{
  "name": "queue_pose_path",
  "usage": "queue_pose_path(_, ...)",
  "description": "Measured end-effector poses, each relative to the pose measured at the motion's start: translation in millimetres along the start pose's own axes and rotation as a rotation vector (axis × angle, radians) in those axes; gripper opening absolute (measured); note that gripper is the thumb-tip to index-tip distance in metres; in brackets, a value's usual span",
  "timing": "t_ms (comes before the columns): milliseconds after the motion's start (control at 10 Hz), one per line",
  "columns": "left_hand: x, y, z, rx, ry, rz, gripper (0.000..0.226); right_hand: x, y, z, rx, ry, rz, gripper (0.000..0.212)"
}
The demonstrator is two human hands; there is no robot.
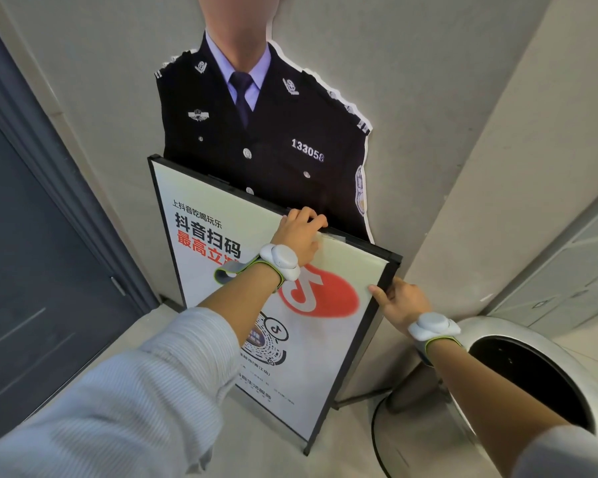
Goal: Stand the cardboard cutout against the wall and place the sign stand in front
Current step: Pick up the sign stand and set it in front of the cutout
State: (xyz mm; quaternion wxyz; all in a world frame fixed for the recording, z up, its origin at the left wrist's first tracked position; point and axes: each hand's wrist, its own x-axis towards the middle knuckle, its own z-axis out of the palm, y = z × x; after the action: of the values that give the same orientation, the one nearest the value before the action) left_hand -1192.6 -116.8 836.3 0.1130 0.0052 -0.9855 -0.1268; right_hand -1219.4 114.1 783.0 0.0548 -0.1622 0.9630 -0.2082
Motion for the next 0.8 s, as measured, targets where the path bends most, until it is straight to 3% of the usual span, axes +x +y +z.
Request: queue_pose_path(800,9,0,8,0.041,0.021,0.008,0.039,9,4,-4,0.011,-0.041,0.033,0.05)
